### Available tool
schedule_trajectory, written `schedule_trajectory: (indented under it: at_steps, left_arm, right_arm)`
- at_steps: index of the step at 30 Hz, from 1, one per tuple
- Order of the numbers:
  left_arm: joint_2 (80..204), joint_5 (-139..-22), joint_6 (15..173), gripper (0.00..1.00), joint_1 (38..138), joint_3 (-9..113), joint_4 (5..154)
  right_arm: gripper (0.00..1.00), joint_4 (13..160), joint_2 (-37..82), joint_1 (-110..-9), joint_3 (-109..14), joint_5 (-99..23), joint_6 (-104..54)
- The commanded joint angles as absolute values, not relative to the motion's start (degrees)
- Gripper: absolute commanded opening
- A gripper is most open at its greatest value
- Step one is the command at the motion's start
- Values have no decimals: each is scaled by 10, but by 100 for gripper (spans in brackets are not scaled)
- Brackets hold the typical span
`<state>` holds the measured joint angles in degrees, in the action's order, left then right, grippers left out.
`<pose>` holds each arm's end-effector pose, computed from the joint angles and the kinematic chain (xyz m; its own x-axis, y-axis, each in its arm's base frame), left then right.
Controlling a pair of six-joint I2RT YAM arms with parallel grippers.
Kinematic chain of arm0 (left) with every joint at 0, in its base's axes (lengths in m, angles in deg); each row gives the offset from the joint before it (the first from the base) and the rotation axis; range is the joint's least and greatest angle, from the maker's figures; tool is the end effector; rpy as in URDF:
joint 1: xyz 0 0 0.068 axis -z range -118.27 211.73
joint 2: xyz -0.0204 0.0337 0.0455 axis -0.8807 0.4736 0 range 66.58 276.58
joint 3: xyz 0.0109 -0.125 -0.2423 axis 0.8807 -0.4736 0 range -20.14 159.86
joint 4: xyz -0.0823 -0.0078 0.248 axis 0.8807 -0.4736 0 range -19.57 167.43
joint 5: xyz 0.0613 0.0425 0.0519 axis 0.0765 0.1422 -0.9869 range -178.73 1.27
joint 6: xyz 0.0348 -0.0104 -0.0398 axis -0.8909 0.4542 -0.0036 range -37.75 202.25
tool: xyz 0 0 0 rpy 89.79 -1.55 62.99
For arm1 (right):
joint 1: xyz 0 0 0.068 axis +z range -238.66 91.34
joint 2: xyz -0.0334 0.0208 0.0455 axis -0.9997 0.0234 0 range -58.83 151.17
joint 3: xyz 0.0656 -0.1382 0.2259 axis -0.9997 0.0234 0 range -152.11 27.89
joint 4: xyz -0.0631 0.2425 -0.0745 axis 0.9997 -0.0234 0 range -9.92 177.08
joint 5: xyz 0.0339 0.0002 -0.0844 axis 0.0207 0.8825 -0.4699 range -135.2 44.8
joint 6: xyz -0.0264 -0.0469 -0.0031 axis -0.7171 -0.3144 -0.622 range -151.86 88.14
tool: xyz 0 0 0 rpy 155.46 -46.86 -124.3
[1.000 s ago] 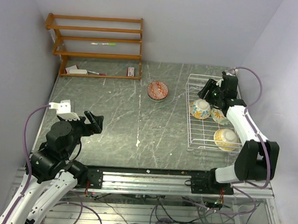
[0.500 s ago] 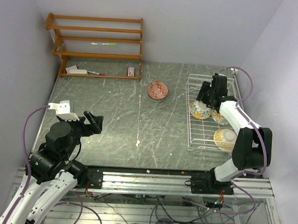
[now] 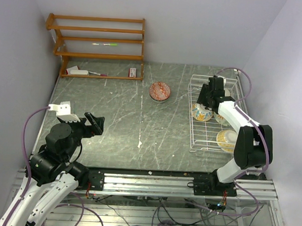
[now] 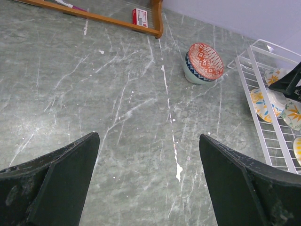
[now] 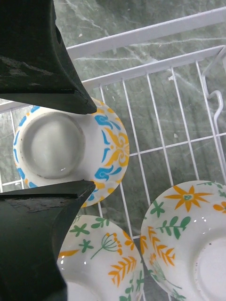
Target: Load the bowls into the dish rack
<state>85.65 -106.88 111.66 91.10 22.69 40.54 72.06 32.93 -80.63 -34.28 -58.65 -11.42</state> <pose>0.0712 -0.0273 0.3289 -0.2714 -0.3825 -0.8832 0.0784 0.9058 -0.4164 0.3459 0.0404 0.2323 -0.6418 0.2525 -0.7241 0.2692 0.9583 0.0956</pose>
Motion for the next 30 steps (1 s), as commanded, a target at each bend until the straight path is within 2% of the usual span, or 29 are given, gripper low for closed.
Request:
schedule_trajectory:
  at_steps: [1, 30]
  left_arm:
    - [851, -1064, 1117, 98, 915, 241, 411]
    - [858, -1054, 1113, 98, 915, 240, 415]
  right_arm:
    - [58, 689, 307, -799, -314, -609, -103]
    - [59, 637, 124, -753, -124, -629, -41]
